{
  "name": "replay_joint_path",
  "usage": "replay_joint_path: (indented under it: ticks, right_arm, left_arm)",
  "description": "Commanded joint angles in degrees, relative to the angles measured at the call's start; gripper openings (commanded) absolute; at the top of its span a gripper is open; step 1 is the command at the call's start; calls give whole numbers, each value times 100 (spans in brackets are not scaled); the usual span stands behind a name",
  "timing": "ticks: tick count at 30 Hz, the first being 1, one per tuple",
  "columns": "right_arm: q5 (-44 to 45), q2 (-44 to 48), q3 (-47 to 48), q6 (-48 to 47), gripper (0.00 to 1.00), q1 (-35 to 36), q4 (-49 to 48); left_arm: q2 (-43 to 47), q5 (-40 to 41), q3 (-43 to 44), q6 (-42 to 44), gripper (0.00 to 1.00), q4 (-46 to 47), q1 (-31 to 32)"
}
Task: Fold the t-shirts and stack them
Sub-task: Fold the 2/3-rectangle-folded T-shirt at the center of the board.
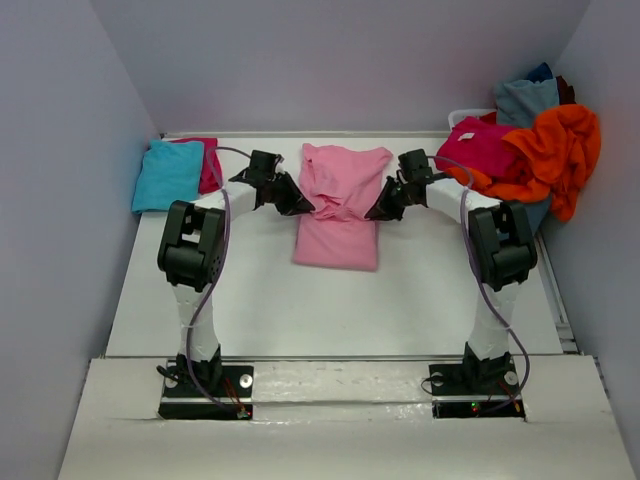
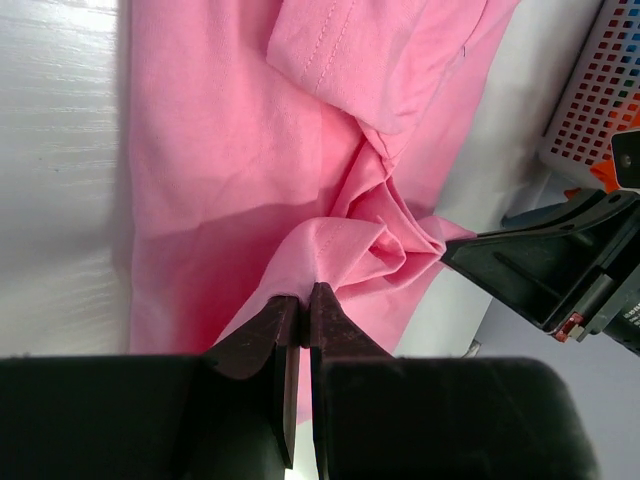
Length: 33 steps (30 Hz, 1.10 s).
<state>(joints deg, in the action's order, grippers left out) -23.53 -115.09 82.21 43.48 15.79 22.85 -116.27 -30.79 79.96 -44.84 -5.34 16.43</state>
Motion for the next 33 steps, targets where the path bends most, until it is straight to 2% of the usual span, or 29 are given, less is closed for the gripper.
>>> replay_joint_path:
  ticks: [1, 12, 16, 21, 23, 24, 26, 29, 33]
  right_arm:
    - [68, -66, 304, -59, 7, -76, 9]
    - [24, -233, 541, -86, 7, -129, 35]
    - [15, -295, 620, -103, 7, -129, 62]
    - [59, -313, 647, -112, 7, -129, 70]
    - [103, -321, 673, -130, 7, -129, 88]
    - [120, -321, 690, -130, 7, -129, 105]
    - [138, -347, 717, -147, 7, -129, 123]
    - [199, -339, 778, -174, 7, -129, 167]
    - [244, -339, 892, -217, 9, -129, 263]
  left_arm:
    - [25, -33, 300, 45, 6, 244, -87]
    - [25, 29, 397, 98, 6, 262, -87]
    - [69, 125, 397, 107, 11, 297, -87]
    - [131, 213, 406, 159, 24, 288, -87]
    - [131, 266, 441, 169, 26, 262, -87]
    - [131, 266, 467, 169, 34, 253, -87]
    - [131, 301, 476, 186, 38, 253, -87]
    - [174, 371, 485, 230, 52, 271, -87]
    - [210, 451, 529, 291, 61, 218, -87]
